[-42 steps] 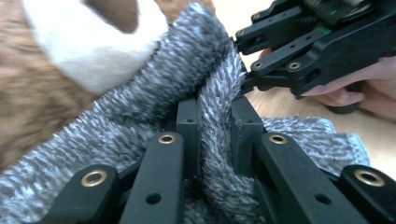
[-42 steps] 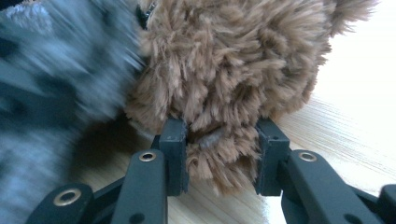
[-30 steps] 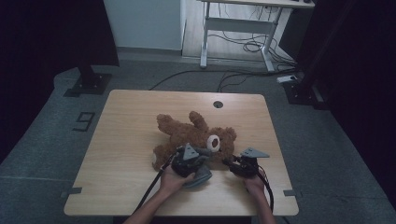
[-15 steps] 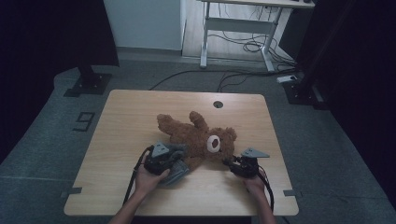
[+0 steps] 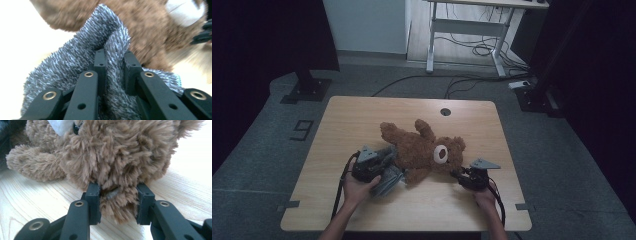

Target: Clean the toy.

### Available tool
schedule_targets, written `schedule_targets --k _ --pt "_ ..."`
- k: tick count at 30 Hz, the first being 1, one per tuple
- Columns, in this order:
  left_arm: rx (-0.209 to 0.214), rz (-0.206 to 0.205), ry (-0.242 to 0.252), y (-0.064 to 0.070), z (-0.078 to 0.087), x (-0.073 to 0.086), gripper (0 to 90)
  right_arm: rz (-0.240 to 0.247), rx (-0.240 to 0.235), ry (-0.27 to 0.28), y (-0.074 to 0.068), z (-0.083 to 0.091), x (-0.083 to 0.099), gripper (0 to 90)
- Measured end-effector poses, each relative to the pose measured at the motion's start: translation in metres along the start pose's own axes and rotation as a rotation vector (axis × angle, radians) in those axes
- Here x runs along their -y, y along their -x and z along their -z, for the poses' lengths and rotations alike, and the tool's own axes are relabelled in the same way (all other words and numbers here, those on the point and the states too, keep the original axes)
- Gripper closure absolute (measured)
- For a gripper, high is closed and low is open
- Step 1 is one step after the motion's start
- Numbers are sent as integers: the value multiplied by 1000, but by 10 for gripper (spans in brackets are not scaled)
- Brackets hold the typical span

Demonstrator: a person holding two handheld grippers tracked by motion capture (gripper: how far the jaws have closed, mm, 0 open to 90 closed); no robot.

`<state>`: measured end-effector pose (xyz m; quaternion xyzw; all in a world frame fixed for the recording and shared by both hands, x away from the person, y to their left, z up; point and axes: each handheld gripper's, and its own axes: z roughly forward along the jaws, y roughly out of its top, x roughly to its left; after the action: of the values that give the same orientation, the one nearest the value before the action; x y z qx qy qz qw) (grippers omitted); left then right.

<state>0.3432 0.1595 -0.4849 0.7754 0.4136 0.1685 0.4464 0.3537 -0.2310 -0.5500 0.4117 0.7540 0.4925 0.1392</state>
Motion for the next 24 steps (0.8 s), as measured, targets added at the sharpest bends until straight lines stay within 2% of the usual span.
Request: schedule_targets --k 3,4,5,11,15,16,18,24 --pt "29 -48 10 18 -6 -22 767 1 -1 -1 0 0 0 633" --pt "29 -48 10 18 -6 -22 767 1 -1 -1 0 0 0 633" --pt "42 -76 10 30 -12 -34 767 2 -1 -1 0 0 0 632" --pt "64 -161 -13 56 -39 -69 767 3 -4 -1 1 0 0 633" --pt "79 -174 -18 65 -53 -85 767 0 -6 -2 1 0 0 632" --pt "95 -175 -20 70 -63 -95 767 2 -6 -1 1 0 0 632" --pt "115 -169 -19 77 -71 -103 767 3 -7 -2 1 0 0 632" --pt "142 -204 -24 102 -94 -117 766 2 -5 -2 1 0 0 633"
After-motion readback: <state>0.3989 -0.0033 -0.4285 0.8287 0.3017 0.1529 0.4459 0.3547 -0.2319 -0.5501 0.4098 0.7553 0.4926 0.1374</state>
